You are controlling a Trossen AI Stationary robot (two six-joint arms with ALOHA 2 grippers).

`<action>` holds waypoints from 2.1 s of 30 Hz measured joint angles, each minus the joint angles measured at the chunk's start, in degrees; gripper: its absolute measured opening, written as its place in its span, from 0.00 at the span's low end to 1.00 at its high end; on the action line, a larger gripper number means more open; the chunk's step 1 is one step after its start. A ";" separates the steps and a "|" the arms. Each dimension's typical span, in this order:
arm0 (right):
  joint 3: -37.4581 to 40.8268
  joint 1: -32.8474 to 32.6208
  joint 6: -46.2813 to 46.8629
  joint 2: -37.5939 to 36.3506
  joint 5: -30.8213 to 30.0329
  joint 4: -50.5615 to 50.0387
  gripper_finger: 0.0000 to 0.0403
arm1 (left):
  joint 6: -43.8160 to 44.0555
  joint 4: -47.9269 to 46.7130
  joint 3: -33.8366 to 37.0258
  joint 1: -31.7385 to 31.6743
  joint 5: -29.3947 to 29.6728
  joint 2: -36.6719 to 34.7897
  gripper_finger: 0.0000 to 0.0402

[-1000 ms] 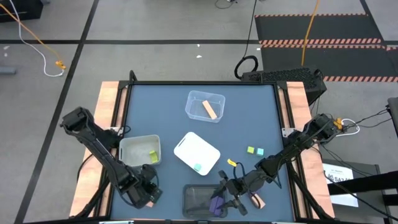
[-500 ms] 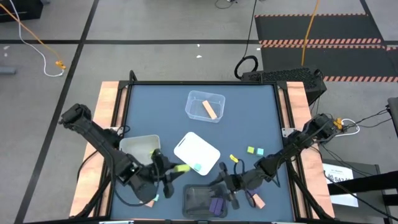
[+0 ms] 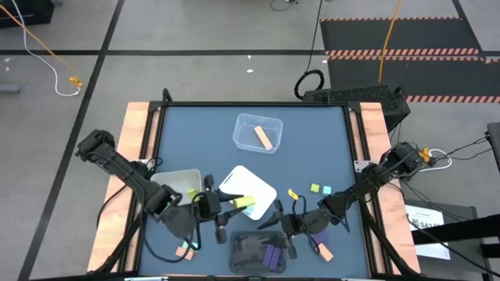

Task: Sort & place blocks by color
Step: Put the left green block into the gray bin, then put the left blue block into the white bin

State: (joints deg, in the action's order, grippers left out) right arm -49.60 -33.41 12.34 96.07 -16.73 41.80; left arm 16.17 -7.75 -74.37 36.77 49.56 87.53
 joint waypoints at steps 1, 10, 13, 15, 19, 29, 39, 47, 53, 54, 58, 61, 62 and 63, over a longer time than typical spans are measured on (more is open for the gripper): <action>0.00 0.11 0.20 0.00 -0.02 -0.02 0.50 | 1.38 -1.61 0.00 -0.26 -0.03 0.00 0.32; 0.00 3.80 9.53 -0.04 0.10 -0.99 0.50 | 29.96 -30.85 0.00 -2.74 -0.91 -0.13 0.32; 0.04 5.62 9.50 -1.09 0.26 -3.76 0.50 | 45.00 -46.47 0.00 -4.09 -3.27 -0.17 0.32; 0.04 7.04 9.49 -2.29 0.23 -5.53 0.50 | 54.46 -57.07 0.00 -4.78 -6.36 -0.17 0.32; 0.04 8.94 9.41 -4.26 0.22 -9.85 0.50 | 68.08 -73.63 0.67 -5.62 -16.36 -0.24 0.32; 0.04 10.54 9.07 -6.36 0.26 -17.30 0.50 | 78.67 -80.95 7.83 -5.81 -33.18 -0.26 0.32; 0.04 10.56 9.42 -6.36 0.31 -18.25 0.50 | 80.60 -79.46 11.93 -6.76 -35.77 -0.24 0.35; 0.04 10.56 9.46 -6.36 0.31 -18.53 0.50 | 78.51 -76.73 11.93 -6.81 -36.43 -0.24 0.71; 0.04 10.46 9.49 -6.36 0.33 -18.53 0.50 | 72.25 -74.78 9.76 -6.71 -39.05 -0.24 0.75; 0.04 10.44 9.49 -6.36 0.33 -18.51 0.50 | 70.66 -73.88 8.88 -6.63 -39.04 -0.23 0.74; 0.04 10.43 10.87 -6.36 0.37 -18.53 0.50 | 63.84 -68.65 4.97 -5.33 -37.81 -0.24 0.70; 0.04 10.41 11.00 -6.36 0.37 -18.50 0.50 | 59.38 -61.84 3.96 -2.75 -37.70 -0.24 0.68; 0.04 10.36 11.00 -6.36 0.37 -18.51 0.50 | 57.78 -59.24 3.97 -1.50 -37.68 -0.24 0.67; 0.04 10.32 11.00 -6.36 0.37 -18.52 0.50 | 56.11 -56.72 3.98 0.01 -37.68 -0.22 0.66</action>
State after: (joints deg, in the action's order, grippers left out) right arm -49.56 -23.09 23.33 89.71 -16.36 23.28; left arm 72.29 -64.47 -70.39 36.78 11.88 87.31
